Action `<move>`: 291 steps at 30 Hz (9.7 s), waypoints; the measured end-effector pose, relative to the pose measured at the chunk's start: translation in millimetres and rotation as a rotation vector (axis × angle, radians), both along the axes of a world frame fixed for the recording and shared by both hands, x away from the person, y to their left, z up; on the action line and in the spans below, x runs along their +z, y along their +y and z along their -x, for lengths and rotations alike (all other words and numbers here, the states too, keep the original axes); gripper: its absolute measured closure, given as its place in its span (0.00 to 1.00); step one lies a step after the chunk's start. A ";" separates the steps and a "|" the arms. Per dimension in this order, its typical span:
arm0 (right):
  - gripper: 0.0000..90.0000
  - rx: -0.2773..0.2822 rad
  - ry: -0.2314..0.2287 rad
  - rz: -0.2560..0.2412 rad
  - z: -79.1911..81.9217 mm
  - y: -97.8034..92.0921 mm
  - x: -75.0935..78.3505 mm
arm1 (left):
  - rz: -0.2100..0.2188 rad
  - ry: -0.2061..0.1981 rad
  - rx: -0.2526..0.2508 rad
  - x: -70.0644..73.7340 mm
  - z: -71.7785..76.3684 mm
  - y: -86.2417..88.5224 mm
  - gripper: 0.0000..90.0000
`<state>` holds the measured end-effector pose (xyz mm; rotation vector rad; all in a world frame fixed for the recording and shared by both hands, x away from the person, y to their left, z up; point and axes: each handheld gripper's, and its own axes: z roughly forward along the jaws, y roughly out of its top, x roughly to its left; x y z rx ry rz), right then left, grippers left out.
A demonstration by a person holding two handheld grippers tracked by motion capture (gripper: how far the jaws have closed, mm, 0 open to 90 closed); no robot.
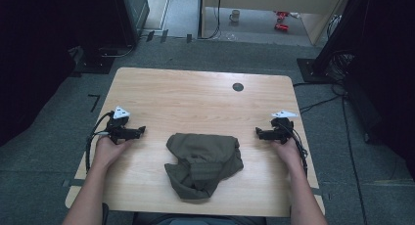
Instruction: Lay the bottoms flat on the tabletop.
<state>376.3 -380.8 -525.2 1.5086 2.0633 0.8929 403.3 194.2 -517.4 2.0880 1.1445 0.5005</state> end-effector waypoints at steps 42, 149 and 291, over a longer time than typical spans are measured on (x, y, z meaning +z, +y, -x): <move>0.02 -0.003 -0.001 -0.001 -0.4 0.8 -0.1 | 0.012 0.111 -0.149 29.2 6.9 -13.1 0.27; 0.02 0.004 0.000 0.001 -0.2 2.6 0.0 | 0.018 0.116 -0.725 39.3 90.0 -182.2 0.55; 0.49 0.313 -0.084 -0.122 61.6 123.0 61.1 | 0.103 0.069 -0.346 32.9 58.9 -56.1 0.52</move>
